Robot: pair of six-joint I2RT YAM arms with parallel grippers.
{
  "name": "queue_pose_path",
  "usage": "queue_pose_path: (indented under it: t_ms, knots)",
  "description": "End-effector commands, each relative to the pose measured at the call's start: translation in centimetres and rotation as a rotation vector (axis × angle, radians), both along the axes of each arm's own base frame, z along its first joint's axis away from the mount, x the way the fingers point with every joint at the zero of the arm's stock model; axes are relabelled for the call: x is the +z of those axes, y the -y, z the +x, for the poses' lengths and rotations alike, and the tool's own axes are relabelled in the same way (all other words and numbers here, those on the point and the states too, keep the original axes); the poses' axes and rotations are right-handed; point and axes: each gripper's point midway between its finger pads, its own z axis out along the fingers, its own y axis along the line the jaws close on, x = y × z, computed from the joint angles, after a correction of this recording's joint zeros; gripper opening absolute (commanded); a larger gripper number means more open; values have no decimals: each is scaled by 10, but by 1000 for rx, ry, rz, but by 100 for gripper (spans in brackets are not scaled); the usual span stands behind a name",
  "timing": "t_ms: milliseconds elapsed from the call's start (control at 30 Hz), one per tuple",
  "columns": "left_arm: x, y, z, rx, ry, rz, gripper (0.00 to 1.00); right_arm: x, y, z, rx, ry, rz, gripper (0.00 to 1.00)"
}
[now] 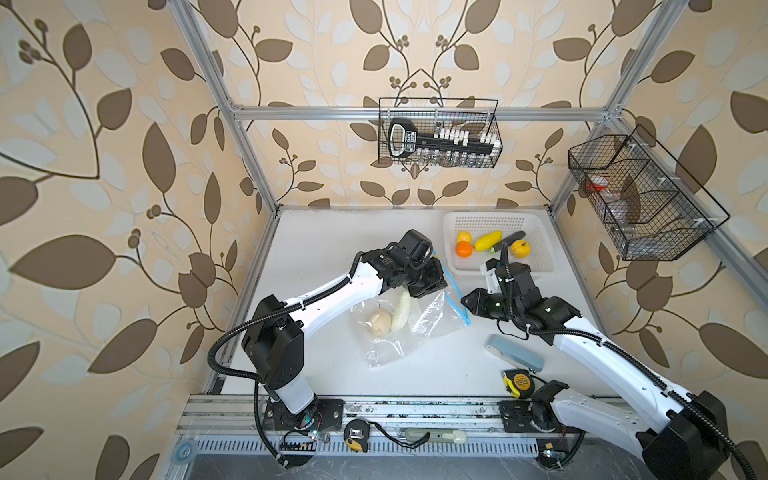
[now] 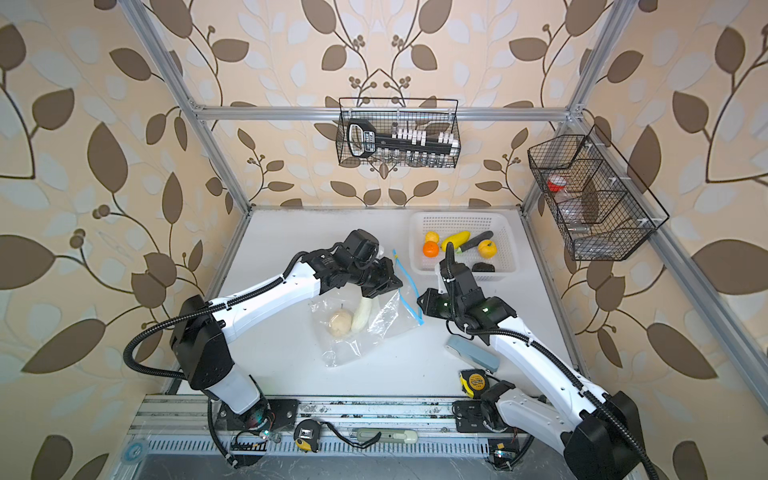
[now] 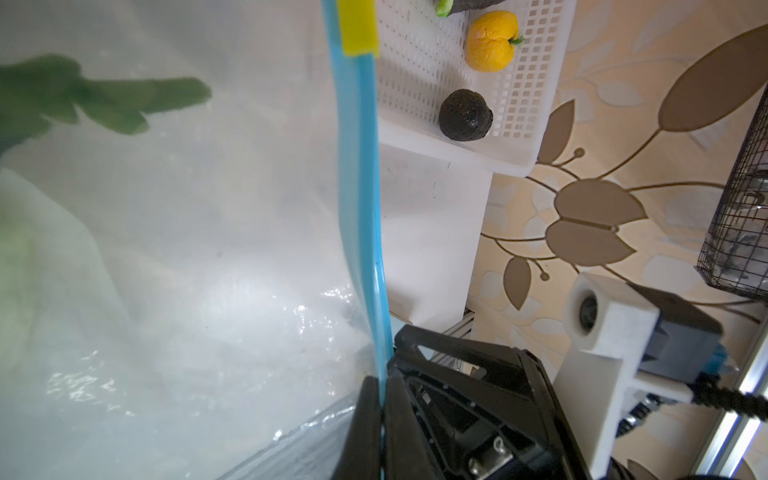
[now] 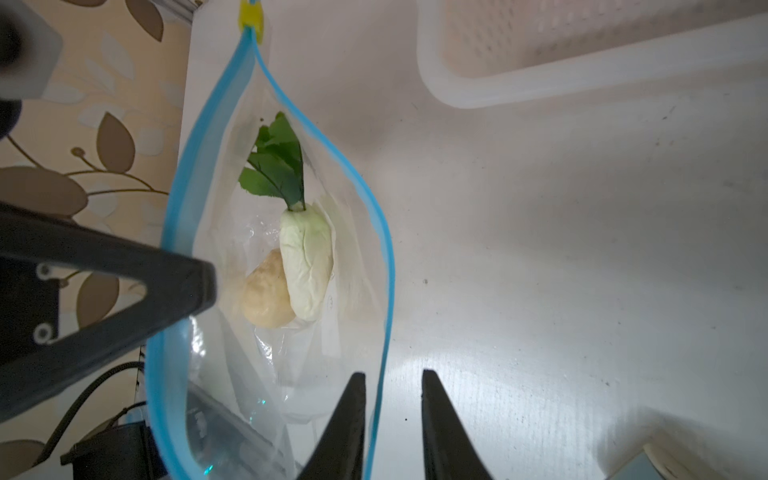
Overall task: Place the food in the zip-top bag and seal the zipper
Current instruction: 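Move the right gripper over the basket and lower onto the orange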
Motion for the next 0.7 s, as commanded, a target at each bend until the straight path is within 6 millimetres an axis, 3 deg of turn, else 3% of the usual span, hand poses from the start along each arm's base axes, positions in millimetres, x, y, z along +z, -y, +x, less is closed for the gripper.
queue_pose_path:
  t_ms: [0,300,500,667]
  knots:
    - [3,4,-4,-11,7,-19,0,20,20,21,-41,79,-98,36]
    - [5,2,-6,-16,11,-22,0,24,55,110,-184,113,-266,41]
    - [6,1,-8,-24,13,-22,0,13,57,167,-210,103,-314,45]
    - [7,1,-9,-31,18,-23,0,-8,57,198,-181,73,-357,46]
